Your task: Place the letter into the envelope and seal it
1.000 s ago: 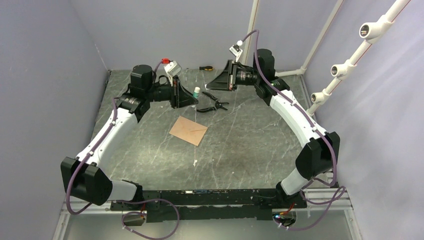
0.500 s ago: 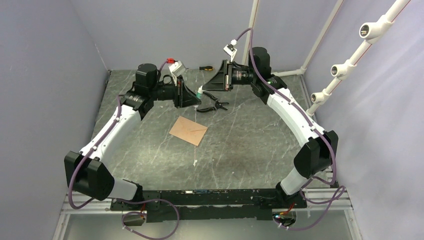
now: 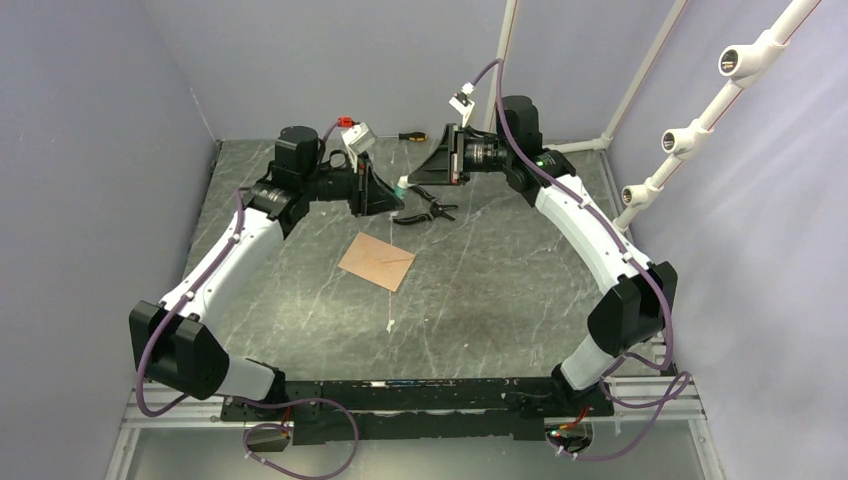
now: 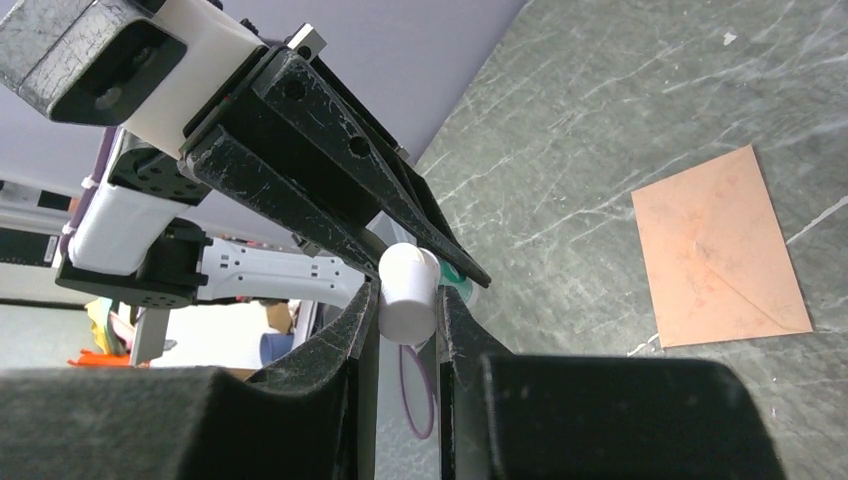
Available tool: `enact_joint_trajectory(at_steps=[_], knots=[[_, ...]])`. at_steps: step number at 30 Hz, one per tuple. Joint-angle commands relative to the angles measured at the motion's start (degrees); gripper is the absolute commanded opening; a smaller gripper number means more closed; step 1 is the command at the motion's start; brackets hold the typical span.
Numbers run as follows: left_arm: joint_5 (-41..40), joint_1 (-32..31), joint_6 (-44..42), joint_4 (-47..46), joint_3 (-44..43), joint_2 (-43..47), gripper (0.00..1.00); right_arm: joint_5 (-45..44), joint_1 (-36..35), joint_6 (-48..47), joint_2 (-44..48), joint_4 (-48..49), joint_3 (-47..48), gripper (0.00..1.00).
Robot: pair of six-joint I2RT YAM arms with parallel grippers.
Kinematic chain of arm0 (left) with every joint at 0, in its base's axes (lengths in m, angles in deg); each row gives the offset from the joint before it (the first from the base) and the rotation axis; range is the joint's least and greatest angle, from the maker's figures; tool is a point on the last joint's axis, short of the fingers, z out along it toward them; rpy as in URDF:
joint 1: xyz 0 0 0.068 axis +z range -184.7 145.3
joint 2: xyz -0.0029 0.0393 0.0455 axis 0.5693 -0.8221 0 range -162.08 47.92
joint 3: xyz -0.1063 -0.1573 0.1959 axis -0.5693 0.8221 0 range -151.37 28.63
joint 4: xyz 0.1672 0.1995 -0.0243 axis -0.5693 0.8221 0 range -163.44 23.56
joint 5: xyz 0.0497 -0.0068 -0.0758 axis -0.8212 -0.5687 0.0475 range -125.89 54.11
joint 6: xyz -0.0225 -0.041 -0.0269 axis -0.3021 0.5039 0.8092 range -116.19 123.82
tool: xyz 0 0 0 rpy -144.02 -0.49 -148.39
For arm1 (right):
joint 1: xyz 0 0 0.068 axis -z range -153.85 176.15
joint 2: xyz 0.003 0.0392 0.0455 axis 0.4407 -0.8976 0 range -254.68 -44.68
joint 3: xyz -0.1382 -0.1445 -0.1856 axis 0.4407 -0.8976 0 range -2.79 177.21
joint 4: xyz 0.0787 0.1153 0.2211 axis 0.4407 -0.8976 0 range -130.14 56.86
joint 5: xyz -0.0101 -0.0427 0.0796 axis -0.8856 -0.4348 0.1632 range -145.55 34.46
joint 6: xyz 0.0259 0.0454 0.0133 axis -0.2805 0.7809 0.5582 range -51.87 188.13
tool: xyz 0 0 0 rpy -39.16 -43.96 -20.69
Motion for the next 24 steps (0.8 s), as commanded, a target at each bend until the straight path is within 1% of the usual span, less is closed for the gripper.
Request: enact_joint_trajectory(at_steps=[1, 4, 6, 8, 12, 14, 19, 24], knots=[[1.8, -1.3, -3.9, 2.8, -4.5, -1.0, 0.02, 1.3, -0.5, 0.6, -0.6, 2.5, 3.2, 0.00], [1.5, -1.9, -9.8, 8.1, -6.7, -1.7, 0.02, 2.4, -0.8, 0.4, -0.7, 2.0, 3.7, 0.00], [0.8, -2.1, -13.4, 11.3, -8.0, -2.0, 0.02, 3.9, -1.0, -0.8, -1.3, -0.1, 4.3, 0.00], [-0.3, -2.2, -18.8, 15.6, -9.9, -2.5, 0.02, 5.5, -1.3, -3.6, -2.1, -4.2, 5.5, 0.00], [-2.3, -2.6, -30.8, 27.2, -15.3, -4.0, 0.02, 4.7, -2.5, -12.9, -3.7, -16.3, 7.9, 0.00], [-3.3, -3.1, -34.9, 31.5, -17.7, -4.9, 0.03, 4.4, -2.9, -15.1, -4.5, -19.2, 8.2, 0.00], [-6.6, -5.1, -41.4, 39.5, -22.3, -7.7, 0.02, 5.3, -4.5, -18.1, -6.4, -22.7, 9.4, 0.00], [-13.4, -8.6, -43.2, 39.1, -22.0, -8.1, 0.02, 4.8, -6.5, -20.9, -9.6, -27.6, 11.5, 0.00]])
